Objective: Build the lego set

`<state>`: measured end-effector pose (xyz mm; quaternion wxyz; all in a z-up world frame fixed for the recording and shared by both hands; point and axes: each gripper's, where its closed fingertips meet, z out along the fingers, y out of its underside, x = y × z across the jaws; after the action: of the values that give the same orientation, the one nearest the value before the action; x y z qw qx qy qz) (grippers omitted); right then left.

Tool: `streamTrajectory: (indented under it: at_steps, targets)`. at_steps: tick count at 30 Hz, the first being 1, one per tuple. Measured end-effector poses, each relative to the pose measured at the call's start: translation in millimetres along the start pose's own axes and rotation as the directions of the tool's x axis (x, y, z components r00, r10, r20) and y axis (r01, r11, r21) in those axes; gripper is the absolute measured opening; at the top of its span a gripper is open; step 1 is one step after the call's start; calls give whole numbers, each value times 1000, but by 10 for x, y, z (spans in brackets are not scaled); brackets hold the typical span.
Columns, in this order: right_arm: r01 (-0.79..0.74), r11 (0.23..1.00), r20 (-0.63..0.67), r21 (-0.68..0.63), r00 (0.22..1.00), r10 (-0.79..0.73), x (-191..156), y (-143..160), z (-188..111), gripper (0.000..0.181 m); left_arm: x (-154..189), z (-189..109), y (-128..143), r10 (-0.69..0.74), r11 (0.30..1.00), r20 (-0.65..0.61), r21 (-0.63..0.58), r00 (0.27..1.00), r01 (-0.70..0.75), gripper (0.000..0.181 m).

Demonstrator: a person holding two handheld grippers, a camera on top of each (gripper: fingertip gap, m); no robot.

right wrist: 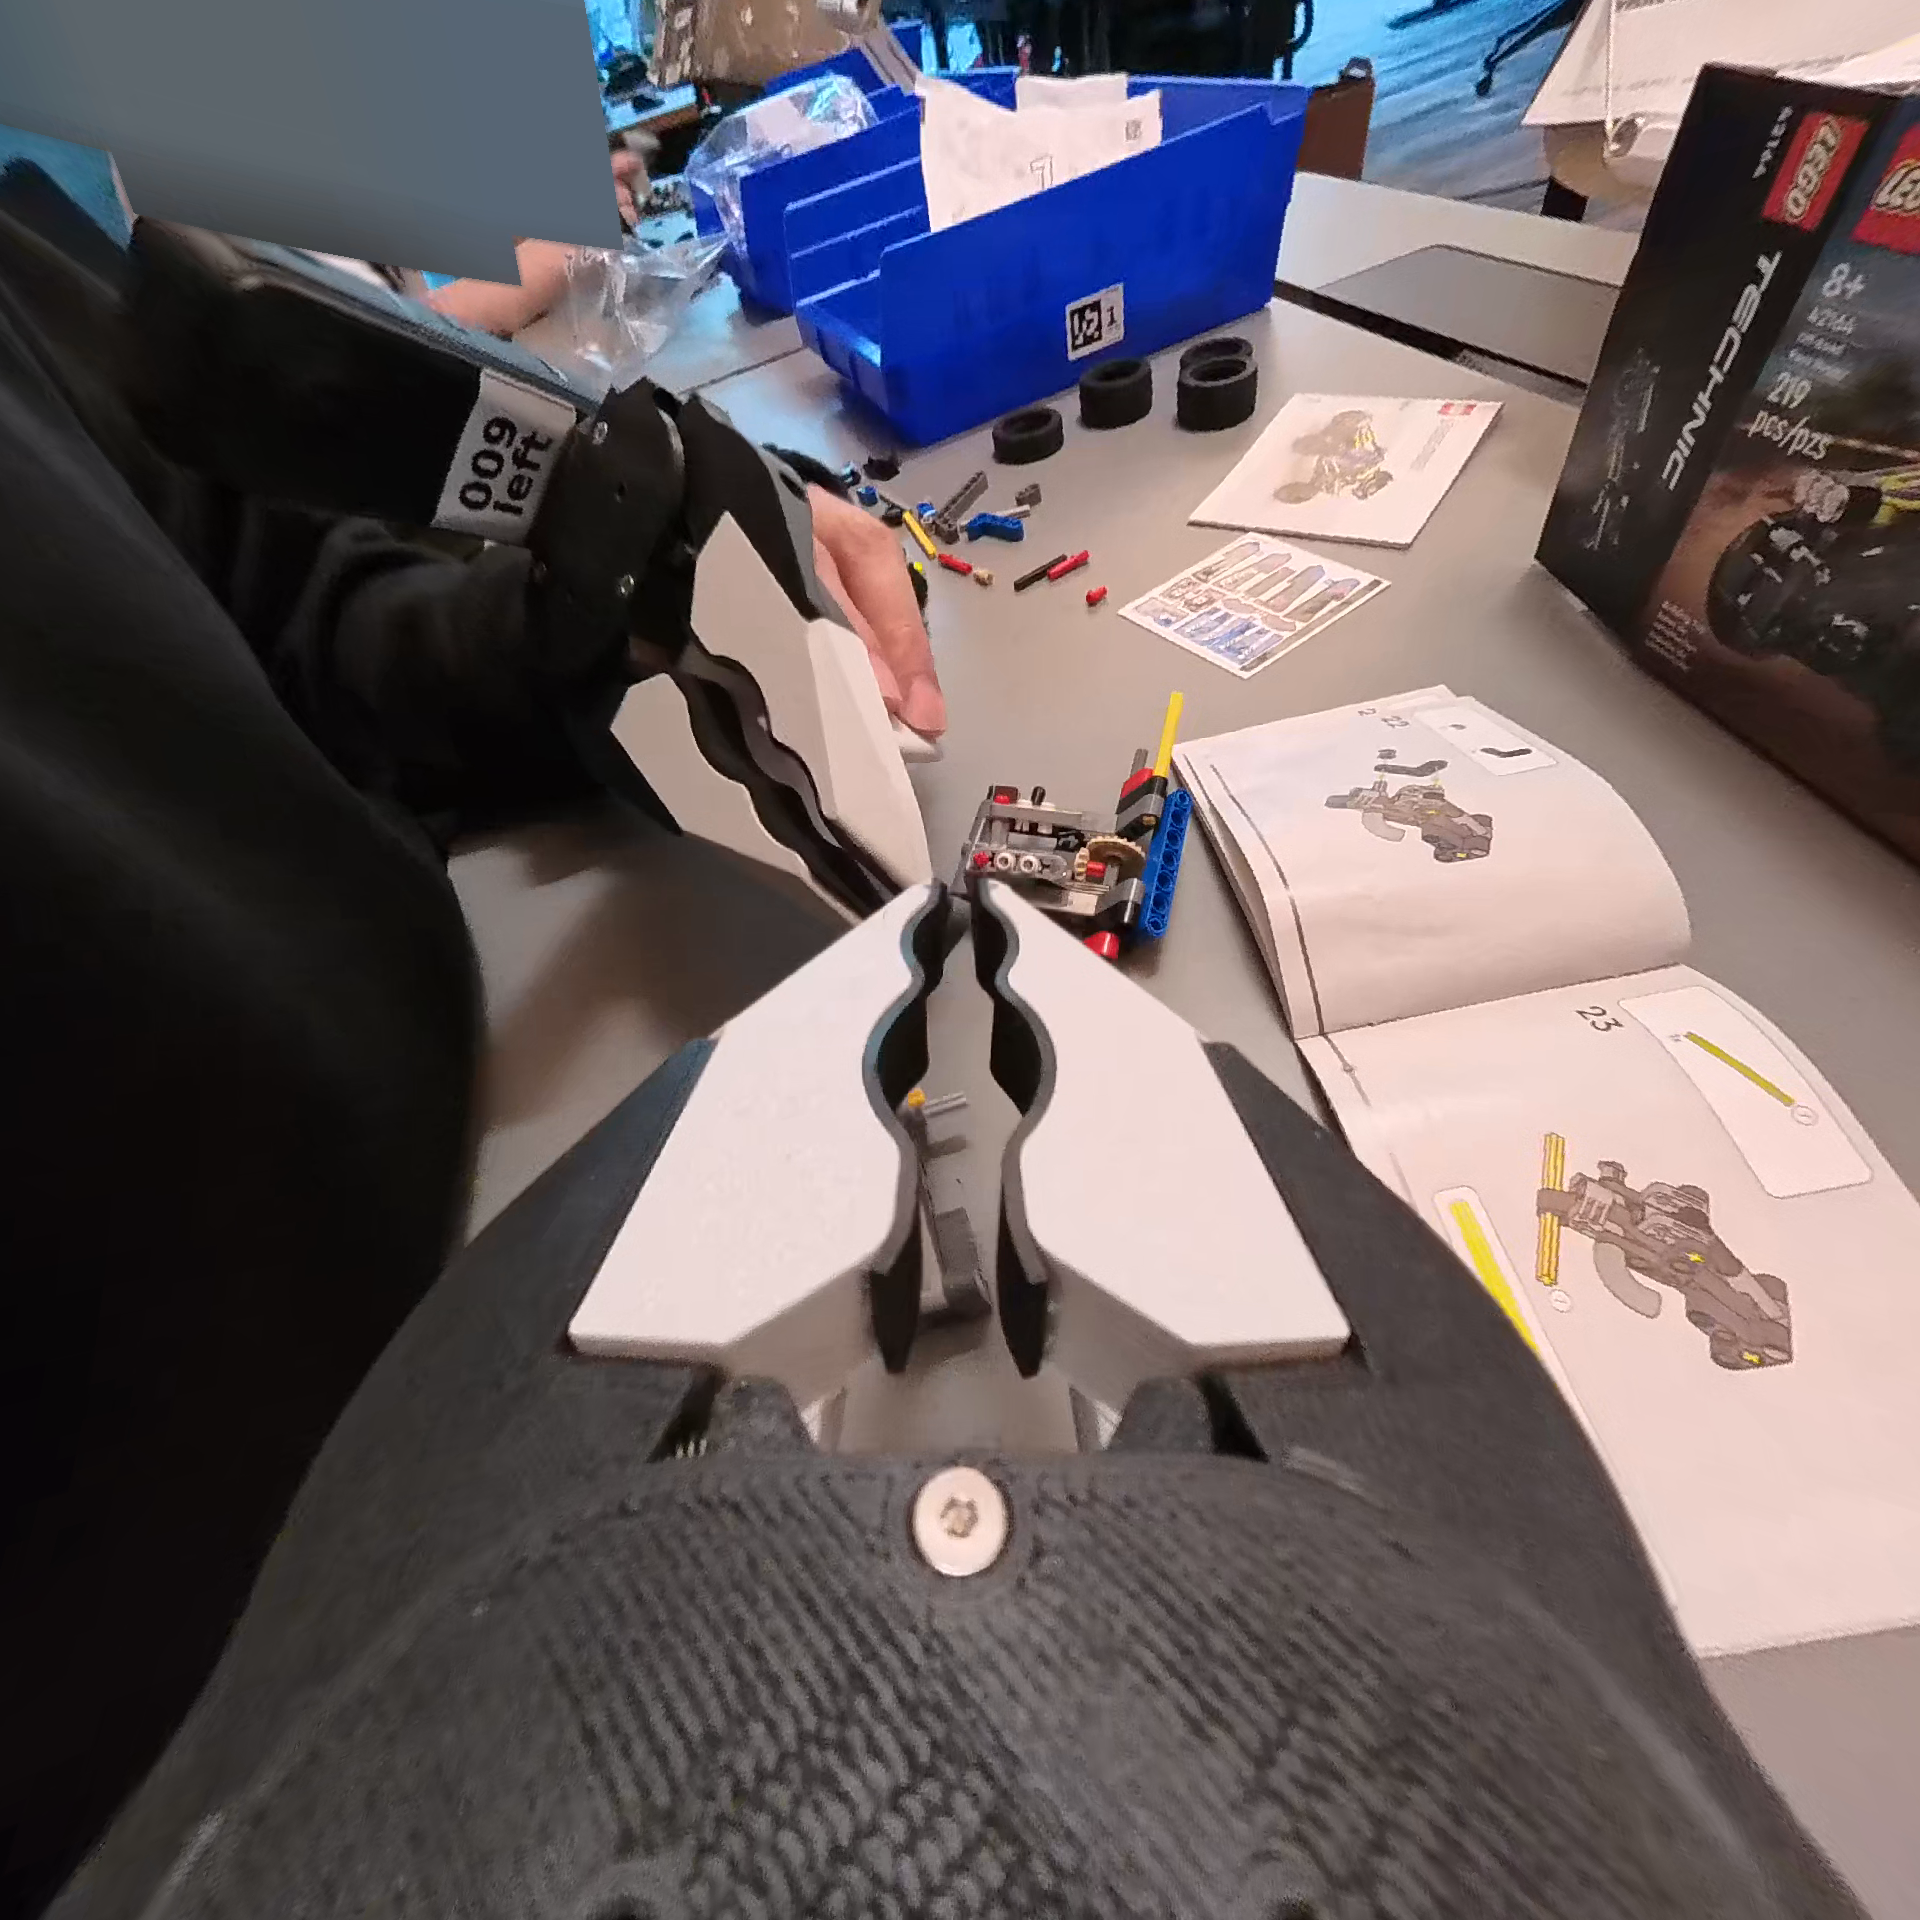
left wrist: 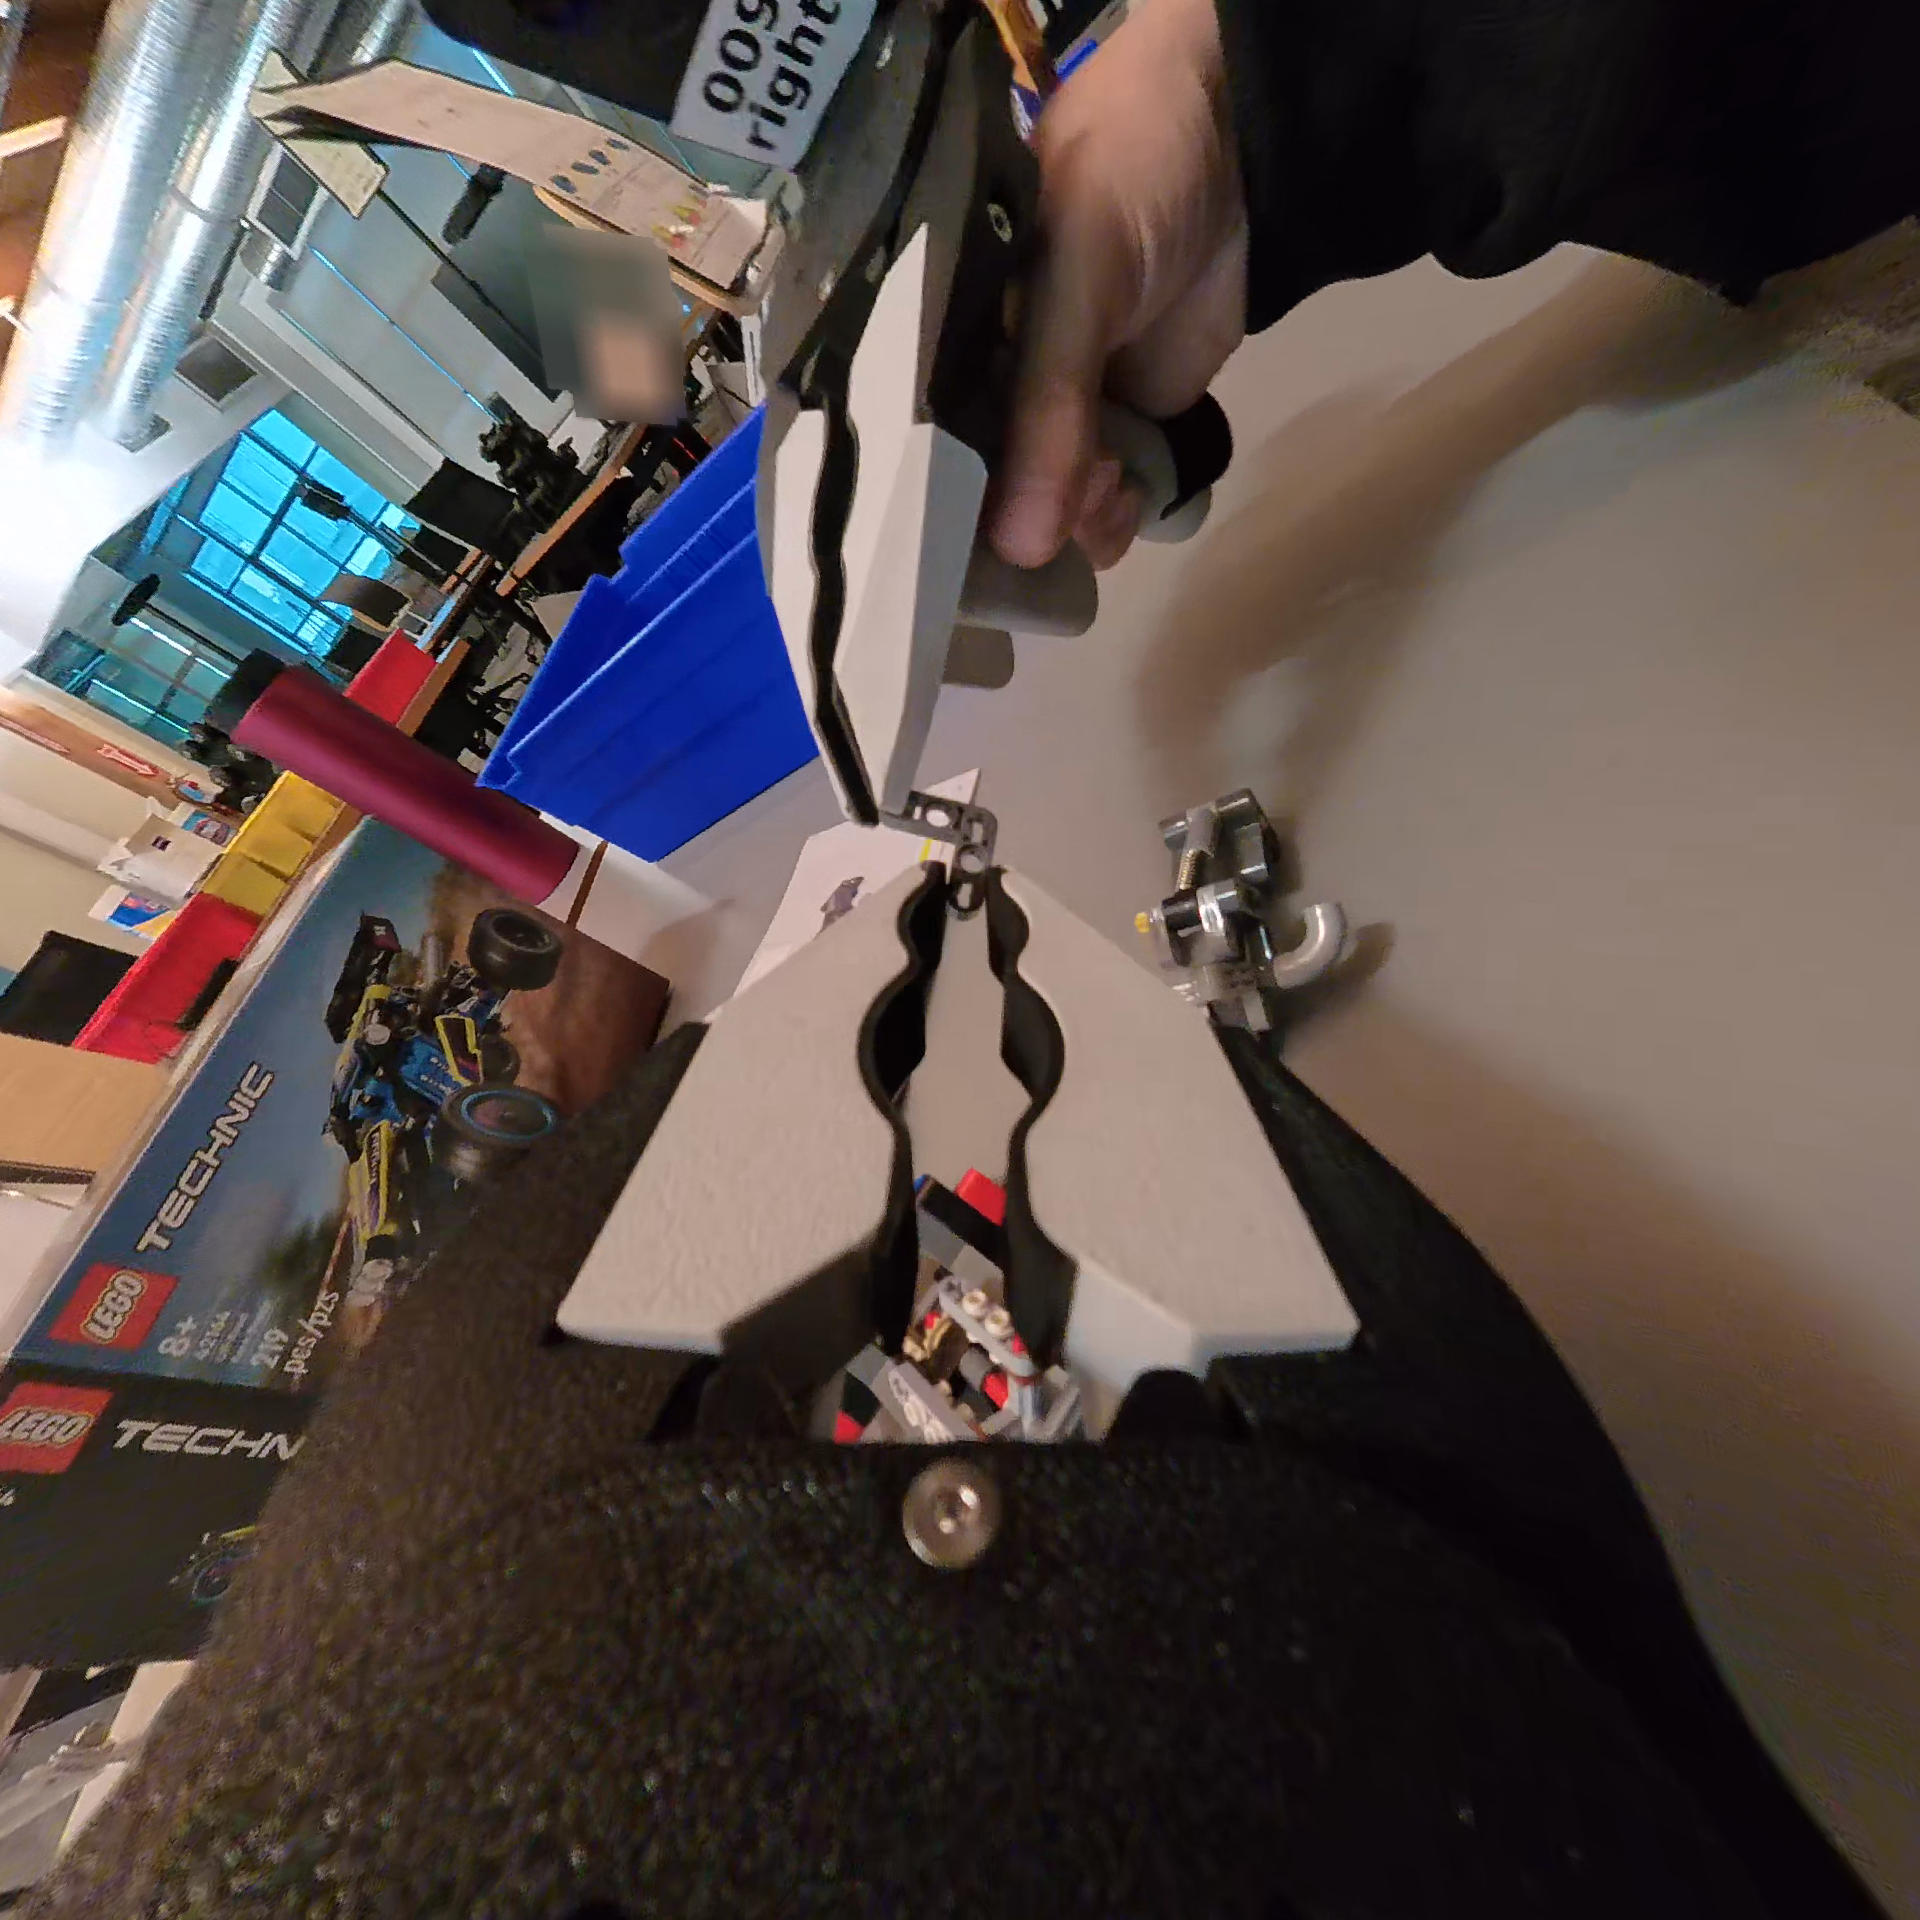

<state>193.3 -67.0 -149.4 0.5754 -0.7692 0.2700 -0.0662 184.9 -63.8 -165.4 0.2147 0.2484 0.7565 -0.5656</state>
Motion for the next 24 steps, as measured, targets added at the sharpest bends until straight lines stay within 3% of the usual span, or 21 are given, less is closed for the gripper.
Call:
streamTrajectory:
  at_steps: [3,5,7,11,16,19,24]
  targets:
    - [31,999,-12,-25,999,-31,60,44,11,5,3,41,48,36,999,9,-24,999,-36,5]
    - [17,1000,-29,-25,999,-17,127,65,22,23,-10,61,68,59,998,16,-34,998,-59,4]
    - [-14,1000,13,-22,1000,15,131,86,21,3,-15,81,103,70,997,17,-47,997,-69,5]
    - [-30,1000,53,-6,998,30,163,122,52,2,-7,103,179,57,996,3,-71,998,-57,4]
    - [136,989,56,-54,990,-133,127,229,82,2,95,146,273,-8,991,-52,-137,999,1,3]
    - [259,958,46,-123,966,-255,104,319,90,2,182,159,372,-77,974,-106,-219,991,52,12]
    - [351,920,63,-175,936,-346,91,416,81,2,223,137,457,-206,935,-140,-321,968,153,15]
